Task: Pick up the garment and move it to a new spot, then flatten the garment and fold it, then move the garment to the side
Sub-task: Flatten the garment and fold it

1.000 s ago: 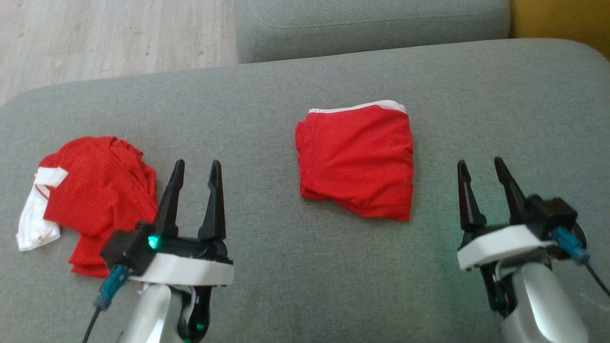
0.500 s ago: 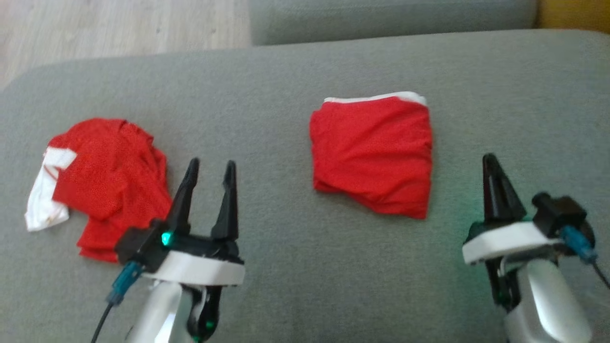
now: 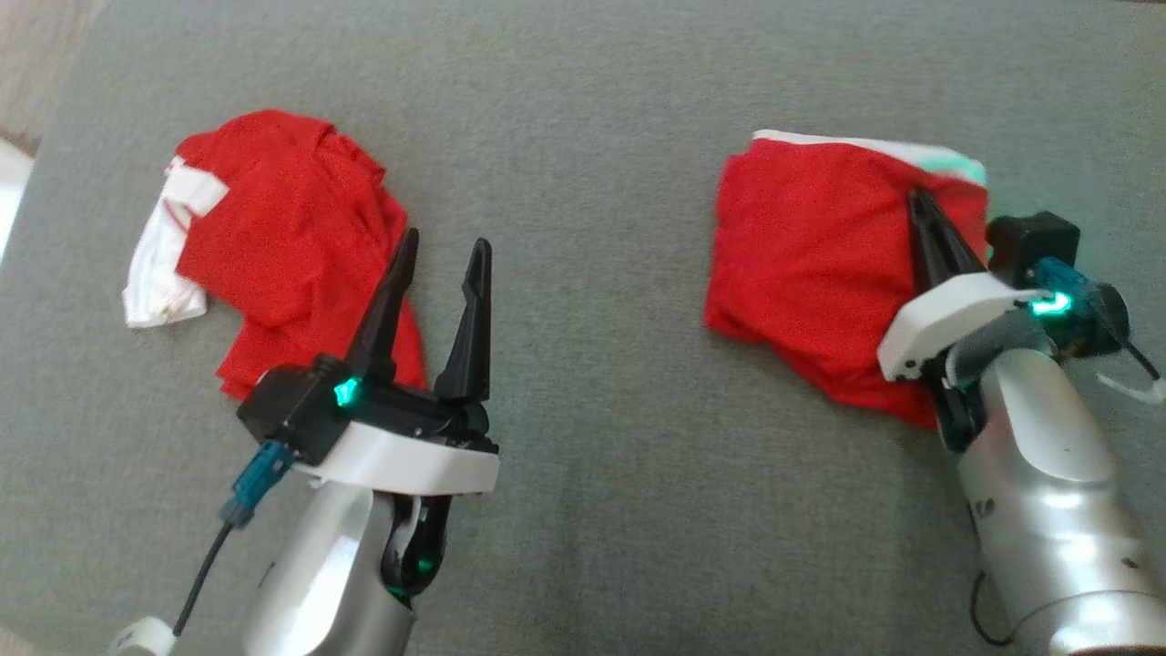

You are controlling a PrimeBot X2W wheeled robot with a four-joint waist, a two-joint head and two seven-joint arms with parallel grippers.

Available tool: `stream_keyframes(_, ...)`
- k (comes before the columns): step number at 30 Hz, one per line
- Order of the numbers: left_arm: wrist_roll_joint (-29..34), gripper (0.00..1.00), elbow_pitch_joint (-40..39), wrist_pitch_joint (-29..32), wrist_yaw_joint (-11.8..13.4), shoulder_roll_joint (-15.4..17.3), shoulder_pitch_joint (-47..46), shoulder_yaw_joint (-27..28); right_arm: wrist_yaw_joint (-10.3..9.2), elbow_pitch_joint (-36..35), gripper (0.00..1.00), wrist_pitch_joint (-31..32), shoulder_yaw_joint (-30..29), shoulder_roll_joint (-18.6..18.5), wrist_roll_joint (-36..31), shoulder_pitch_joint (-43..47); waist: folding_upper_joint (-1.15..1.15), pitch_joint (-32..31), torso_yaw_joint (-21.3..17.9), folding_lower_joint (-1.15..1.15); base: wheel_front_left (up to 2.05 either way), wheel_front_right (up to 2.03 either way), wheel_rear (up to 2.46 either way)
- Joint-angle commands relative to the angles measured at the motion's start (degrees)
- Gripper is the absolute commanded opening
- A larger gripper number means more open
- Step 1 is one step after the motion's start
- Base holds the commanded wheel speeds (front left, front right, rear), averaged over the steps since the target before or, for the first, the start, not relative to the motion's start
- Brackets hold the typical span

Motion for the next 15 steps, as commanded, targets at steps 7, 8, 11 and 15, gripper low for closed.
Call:
stream_keyframes(7, -1.17, 1.0, -1.27, -0.29, -0.32, 0.28, -2.32, 1.38, 0.14, 7.3, 0.0, -3.22, -2.04, -0.01, -4.61, -5.72, 0.0, 0.67, 2.51, -0.02, 0.0, 0.0, 0.0)
stream_keyframes(8, -1.19, 1.0, -1.23, -0.29, -0.32, 0.28, -2.22, 1.46, 0.14, 7.06, 0.0, -3.71, -1.69, 0.29, -4.51, -6.17, 0.0, 0.49, 2.48, -0.02, 0.0, 0.0, 0.0)
stream_keyframes(11, -1.2, 1.0, -1.27, -0.29, -0.32, 0.28, -1.96, 1.6, 0.14, 5.94, 0.0, -4.32, 1.23, 0.93, -3.26, -6.82, 0.0, 0.13, 2.39, -0.02, 0.0, 0.0, 0.0)
stream_keyframes(15, -1.42, 1.0, -1.47, -0.29, -0.32, 0.27, -2.02, 1.22, 0.14, 6.4, 0.0, -4.44, 10.86, 1.06, 2.9, -6.15, 0.0, 0.13, 2.73, -0.02, 0.0, 0.0, 0.0)
